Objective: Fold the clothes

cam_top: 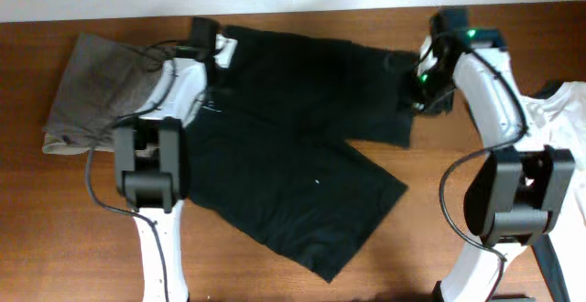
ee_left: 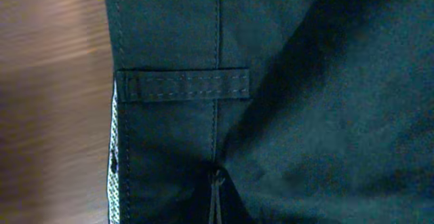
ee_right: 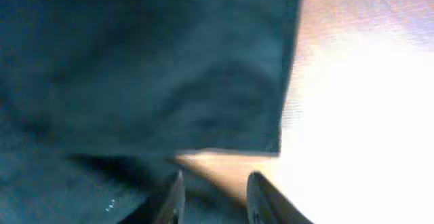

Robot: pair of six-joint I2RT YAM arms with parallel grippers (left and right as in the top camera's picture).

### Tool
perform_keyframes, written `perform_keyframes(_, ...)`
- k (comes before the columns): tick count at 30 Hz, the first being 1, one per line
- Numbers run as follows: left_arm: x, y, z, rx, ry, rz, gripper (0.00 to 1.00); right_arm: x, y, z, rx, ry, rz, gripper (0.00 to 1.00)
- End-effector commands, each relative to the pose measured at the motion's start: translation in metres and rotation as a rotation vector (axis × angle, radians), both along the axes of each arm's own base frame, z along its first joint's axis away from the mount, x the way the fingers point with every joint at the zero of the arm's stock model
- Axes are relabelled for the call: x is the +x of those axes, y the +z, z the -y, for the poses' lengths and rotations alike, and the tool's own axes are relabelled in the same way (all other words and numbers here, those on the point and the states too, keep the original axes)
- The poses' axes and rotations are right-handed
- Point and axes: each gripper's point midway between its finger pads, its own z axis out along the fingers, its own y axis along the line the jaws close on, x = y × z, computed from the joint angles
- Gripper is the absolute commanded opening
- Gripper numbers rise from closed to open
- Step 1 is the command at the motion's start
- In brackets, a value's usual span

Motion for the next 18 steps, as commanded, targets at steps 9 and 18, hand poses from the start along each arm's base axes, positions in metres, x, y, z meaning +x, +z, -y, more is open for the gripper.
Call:
perform_keyframes(9,-0.020,-0.014,-0.006,-0.028,0.032,-0.115,0.02,-0.013,-0.110,-0.021,0.118,-0.036,0.099,0.66)
perform_keyframes(18,-0.032,-0.006,-0.007,-0.024,0.033,-0.154,0.04,-0.015,-0.096,-0.048,0.402,-0.472,-0.090,0.76)
